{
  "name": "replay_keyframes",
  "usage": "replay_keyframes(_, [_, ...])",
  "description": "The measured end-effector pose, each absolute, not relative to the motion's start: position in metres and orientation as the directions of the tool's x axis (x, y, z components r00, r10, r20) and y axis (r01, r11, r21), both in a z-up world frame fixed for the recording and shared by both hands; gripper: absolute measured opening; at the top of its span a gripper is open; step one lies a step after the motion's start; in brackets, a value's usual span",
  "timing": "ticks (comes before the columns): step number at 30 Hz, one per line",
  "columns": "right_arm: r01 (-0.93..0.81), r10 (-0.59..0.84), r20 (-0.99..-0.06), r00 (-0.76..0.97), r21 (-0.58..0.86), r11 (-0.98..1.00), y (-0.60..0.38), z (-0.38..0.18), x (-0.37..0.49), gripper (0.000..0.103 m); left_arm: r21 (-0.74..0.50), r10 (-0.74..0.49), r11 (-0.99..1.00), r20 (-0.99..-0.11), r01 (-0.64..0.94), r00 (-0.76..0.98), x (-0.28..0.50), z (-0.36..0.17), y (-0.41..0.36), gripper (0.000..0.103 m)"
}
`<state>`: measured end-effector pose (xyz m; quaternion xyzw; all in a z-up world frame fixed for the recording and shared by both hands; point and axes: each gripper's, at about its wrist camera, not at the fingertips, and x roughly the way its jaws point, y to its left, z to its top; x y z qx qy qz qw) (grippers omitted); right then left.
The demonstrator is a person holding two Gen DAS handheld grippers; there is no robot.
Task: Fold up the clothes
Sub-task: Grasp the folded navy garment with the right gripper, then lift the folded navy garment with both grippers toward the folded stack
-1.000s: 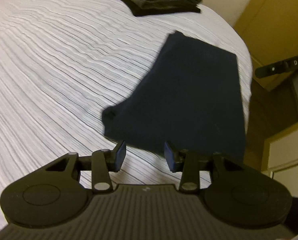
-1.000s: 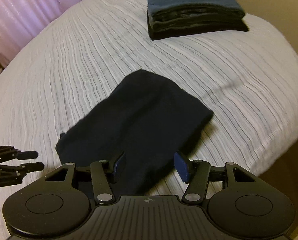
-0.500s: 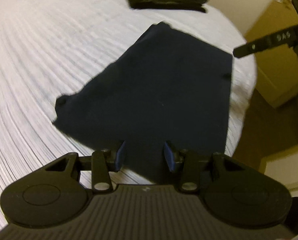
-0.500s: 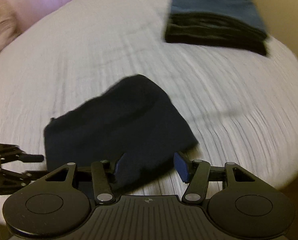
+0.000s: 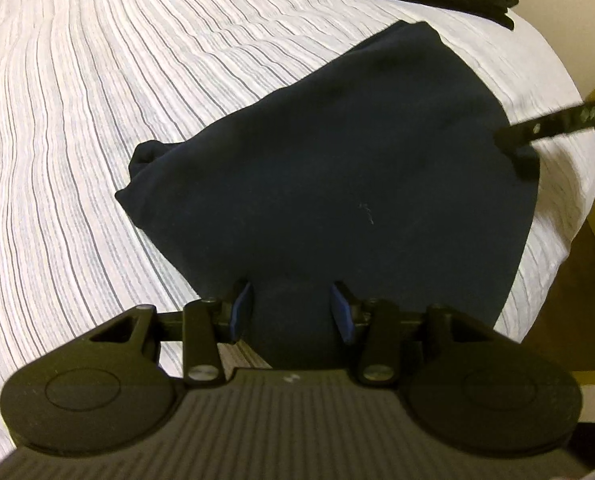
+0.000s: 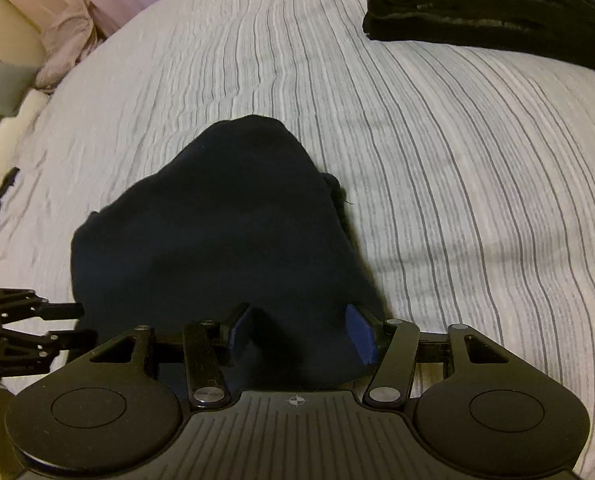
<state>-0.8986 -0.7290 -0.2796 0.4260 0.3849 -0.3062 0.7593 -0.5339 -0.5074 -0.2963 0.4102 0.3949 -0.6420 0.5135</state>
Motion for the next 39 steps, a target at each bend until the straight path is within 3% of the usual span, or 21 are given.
replay_keyframes(5, [0.737,-0.178,-0.809,0.56,0.389,0.552,-0.704,-0.235,-0.904,0.057,-0.038,-0.409,-0.212,-0.904,0.976,-0.124,-0.532,-0.268,-0.472,0.039])
replay_keyframes(7, [0.674,-0.209,-0.821,0.532,0.261,0.691,-0.676,-0.217,-0.899,0.057,0.001,-0.45,-0.249,-0.886,0.968,-0.115,-0.537,-0.256,-0.453,0.049])
replay_keyframes(9, [0.573,-0.249,-0.835,0.491,0.094,0.814,-0.644,-0.208,-0.891,0.06,0.082,-0.509,-0.317,-0.856,0.945,-0.097,-0.552,-0.243,-0.426,0.065])
replay_keyframes(11, [0.428,-0.3,-0.838,0.455,-0.09,0.899,-0.611,-0.212,-0.882,0.085,0.17,-0.55,-0.374,-0.832,0.912,-0.07,-0.574,-0.242,-0.404,0.067])
replay_keyframes(13, [0.266,-0.348,-0.83,0.436,-0.251,0.931,-0.582,-0.225,-0.873,0.085,0.265,-0.587,-0.417,-0.809,0.869,-0.036,-0.598,-0.248,-0.386,0.068])
replay_keyframes(18, [-0.102,-0.427,-0.786,0.448,-0.519,0.848,-0.537,-0.27,-0.854,0.085,0.452,-0.65,-0.473,-0.759,0.756,0.047,-0.66,-0.279,-0.372,0.071])
replay_keyframes(22, [-0.277,-0.505,-0.748,0.431,-0.642,0.715,-0.534,-0.307,-0.845,0.085,0.535,-0.689,-0.459,-0.719,0.709,0.097,-0.688,-0.301,-0.379,0.08])
replay_keyframes(31, [-0.327,-0.576,-0.687,0.443,-0.722,0.609,-0.559,-0.348,-0.839,0.085,0.642,-0.722,-0.44,-0.669,0.629,0.177,-0.716,-0.339,-0.399,0.085])
replay_keyframes(32, [-0.307,-0.568,-0.69,0.449,-0.716,0.628,-0.563,-0.345,-0.836,0.083,0.654,-0.727,-0.433,-0.66,0.62,0.189,-0.718,-0.343,-0.401,0.088])
replay_keyframes(33, [-0.284,-0.557,-0.696,0.453,-0.705,0.649,-0.568,-0.342,-0.832,0.074,0.663,-0.729,-0.429,-0.655,0.613,0.199,-0.72,-0.346,-0.404,0.09])
replay_keyframes(34, [-0.262,-0.547,-0.701,0.457,-0.694,0.671,-0.573,-0.338,-0.828,0.056,0.671,-0.729,-0.427,-0.652,0.607,0.208,-0.722,-0.348,-0.405,0.09])
replay_keyframes(39, [-0.165,-0.462,-0.776,0.429,-0.57,0.805,-0.594,-0.294,-0.804,0.034,0.714,-0.74,-0.401,-0.622,0.574,0.257,-0.727,-0.353,-0.417,0.091])
